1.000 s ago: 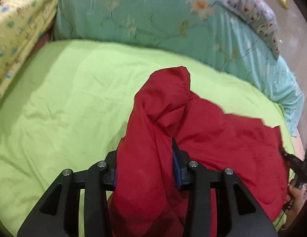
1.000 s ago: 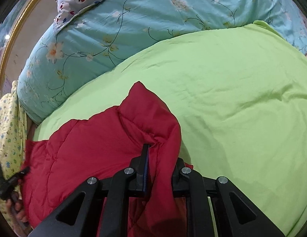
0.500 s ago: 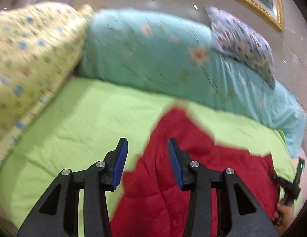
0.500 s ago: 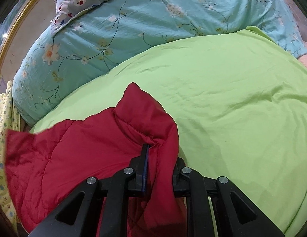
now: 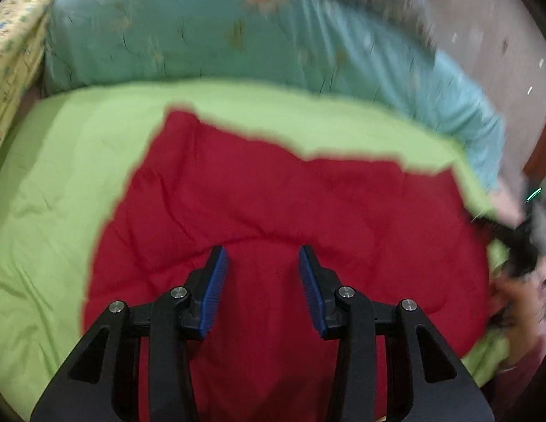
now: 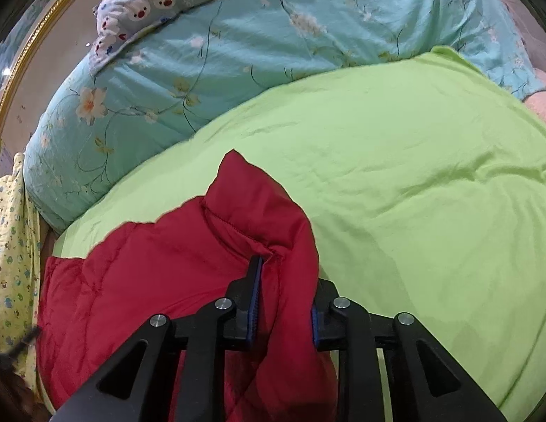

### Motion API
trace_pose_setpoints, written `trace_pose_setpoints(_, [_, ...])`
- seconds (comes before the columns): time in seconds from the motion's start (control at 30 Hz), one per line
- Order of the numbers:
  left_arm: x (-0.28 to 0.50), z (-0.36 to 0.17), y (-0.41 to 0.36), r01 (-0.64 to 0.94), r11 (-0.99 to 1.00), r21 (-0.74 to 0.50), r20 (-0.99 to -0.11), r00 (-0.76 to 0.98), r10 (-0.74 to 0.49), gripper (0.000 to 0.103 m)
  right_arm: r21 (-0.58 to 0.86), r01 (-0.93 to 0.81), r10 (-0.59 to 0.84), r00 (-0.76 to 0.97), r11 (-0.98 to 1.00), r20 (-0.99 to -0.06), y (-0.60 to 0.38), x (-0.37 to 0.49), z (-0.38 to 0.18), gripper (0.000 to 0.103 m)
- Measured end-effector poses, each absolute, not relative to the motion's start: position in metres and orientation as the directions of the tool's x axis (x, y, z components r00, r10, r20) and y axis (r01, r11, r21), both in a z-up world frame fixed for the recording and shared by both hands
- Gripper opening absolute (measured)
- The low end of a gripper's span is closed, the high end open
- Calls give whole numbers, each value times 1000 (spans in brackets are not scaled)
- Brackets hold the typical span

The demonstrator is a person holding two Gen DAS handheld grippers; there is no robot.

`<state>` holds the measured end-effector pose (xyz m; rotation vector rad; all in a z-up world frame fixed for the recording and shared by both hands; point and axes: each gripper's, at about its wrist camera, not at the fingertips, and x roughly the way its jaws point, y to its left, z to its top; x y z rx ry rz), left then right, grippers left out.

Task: Fold large clothes
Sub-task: 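Press and smooth the folded jacket bundle with both open tools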

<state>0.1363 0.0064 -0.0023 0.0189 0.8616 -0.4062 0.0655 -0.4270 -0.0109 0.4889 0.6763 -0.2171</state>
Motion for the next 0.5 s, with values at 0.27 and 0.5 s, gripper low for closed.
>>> trace_pose_setpoints(0.27, [143,-20,0,326,936,-131,-758,575,-306,41,225,97,51,819,970,-572,-345,47,45,71])
trace_pose_setpoints(0.5, [146,-25,2,322,936,-141,-756,576,-312,42,95,30,51,668,995,-742,-299,89,-9,71])
